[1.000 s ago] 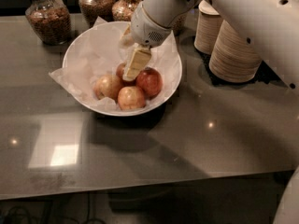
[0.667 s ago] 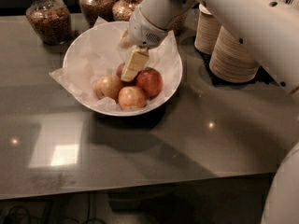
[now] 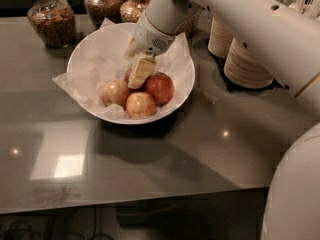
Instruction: Pick apple from white bowl
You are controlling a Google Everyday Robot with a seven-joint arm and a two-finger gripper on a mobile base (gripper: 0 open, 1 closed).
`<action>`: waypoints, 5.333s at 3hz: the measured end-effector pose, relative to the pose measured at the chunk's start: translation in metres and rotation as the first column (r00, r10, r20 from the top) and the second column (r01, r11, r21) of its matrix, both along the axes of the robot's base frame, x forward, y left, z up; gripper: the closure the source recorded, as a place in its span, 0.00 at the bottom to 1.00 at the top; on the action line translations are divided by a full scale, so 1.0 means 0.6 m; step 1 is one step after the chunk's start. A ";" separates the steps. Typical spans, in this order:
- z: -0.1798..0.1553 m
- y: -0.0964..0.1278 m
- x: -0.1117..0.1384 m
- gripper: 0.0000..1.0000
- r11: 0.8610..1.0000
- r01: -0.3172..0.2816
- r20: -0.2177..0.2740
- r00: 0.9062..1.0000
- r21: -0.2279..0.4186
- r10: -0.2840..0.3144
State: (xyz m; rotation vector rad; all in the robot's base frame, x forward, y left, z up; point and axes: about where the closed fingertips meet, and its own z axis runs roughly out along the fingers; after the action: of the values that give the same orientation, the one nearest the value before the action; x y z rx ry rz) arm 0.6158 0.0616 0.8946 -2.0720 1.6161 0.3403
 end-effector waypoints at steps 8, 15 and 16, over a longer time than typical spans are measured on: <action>-0.051 -0.015 0.009 0.49 0.996 0.047 -0.070 0.996 -0.079 -0.053; 0.162 -0.033 -0.086 1.00 0.966 -0.104 0.064 0.994 0.235 0.091; 0.214 -0.048 -0.128 1.00 0.931 -0.162 0.111 0.985 0.327 0.132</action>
Offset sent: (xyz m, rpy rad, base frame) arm 0.0035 -0.0155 -0.0455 -0.0973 0.0770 -0.0522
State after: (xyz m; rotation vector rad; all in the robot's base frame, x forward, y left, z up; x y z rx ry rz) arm 0.5391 0.0328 1.0231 -1.9183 1.2535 0.5299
